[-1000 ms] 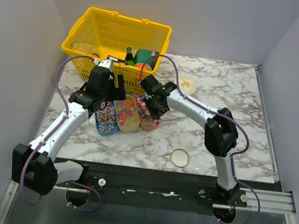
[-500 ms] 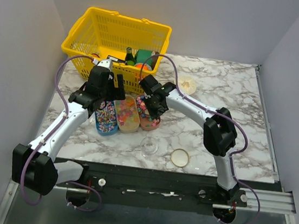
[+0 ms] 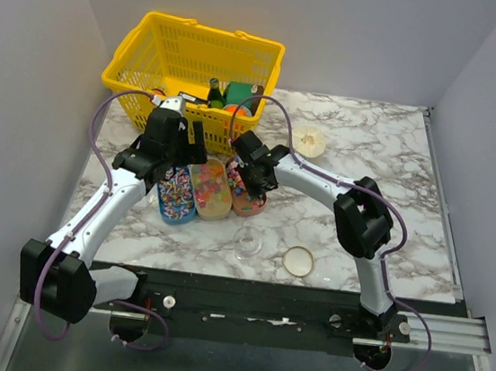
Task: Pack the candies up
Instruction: Scoop the fake candies from the storage box.
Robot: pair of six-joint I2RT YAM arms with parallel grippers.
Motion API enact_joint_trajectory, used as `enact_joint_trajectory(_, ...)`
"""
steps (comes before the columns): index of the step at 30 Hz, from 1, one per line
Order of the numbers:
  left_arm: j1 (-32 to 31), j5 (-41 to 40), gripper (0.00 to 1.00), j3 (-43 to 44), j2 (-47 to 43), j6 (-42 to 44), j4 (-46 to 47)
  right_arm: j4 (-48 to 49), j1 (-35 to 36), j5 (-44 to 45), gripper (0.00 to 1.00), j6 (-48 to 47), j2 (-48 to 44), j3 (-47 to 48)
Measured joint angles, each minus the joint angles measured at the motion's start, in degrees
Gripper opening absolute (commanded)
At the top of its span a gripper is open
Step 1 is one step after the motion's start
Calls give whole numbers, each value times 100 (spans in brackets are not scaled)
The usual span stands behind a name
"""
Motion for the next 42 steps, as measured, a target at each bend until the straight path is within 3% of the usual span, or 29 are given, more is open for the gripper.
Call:
enact_joint_trajectory(18, 39, 2, 99, 24, 0, 0, 4, 289, -42, 125, 1, -66, -568, -778)
enact_joint_trajectory(32, 304, 61, 99, 76, -2, -138, 127, 590, -63, 140, 1, -149, -1991, -1755)
enact_joint_trajectory(42, 675, 573, 99, 59, -76, -439, 317, 575, 55, 179, 1, -118, -3331, -2514)
